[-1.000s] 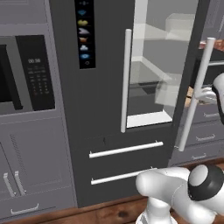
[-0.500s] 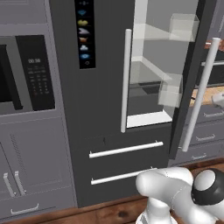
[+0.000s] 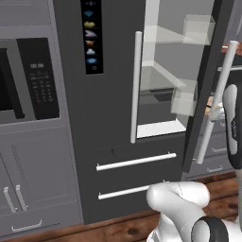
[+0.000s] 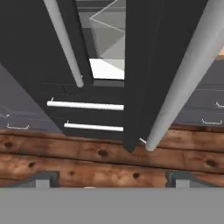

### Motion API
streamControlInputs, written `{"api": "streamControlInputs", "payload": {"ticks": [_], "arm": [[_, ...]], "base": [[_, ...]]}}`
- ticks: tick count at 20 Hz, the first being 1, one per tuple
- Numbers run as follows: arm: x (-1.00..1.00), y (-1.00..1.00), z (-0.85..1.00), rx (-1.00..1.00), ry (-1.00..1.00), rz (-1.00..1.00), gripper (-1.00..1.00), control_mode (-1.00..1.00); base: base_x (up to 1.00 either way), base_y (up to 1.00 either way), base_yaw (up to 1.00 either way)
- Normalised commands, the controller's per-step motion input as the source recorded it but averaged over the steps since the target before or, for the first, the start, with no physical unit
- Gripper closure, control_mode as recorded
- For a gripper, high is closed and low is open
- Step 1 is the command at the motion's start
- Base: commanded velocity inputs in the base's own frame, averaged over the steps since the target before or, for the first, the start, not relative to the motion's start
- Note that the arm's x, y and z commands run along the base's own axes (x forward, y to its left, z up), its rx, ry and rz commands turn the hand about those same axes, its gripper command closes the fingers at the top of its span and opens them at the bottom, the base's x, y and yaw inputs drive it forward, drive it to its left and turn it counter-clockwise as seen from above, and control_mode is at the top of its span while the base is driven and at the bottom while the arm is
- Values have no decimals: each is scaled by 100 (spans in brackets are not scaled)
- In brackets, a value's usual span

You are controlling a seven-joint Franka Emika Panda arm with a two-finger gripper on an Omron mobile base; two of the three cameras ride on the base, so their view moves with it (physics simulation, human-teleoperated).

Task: Retrieve the butter from the fridge and place it on a plate on the dining table. Then retrieve the butter knife by the fridge and place it near the plate.

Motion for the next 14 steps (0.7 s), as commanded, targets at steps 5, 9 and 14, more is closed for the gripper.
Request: {"api": "streamControlInputs", "payload": {"ticks": [5,9,14], "arm": [[8,100,15,-49,31,-7,-100,-100],[47,95,-5,-43,33,-4,-100,-100],[77,40,-23,-26,16,0,-100,-100]], "base": [[0,0,0],[0,0,0],[0,0,0]]}}
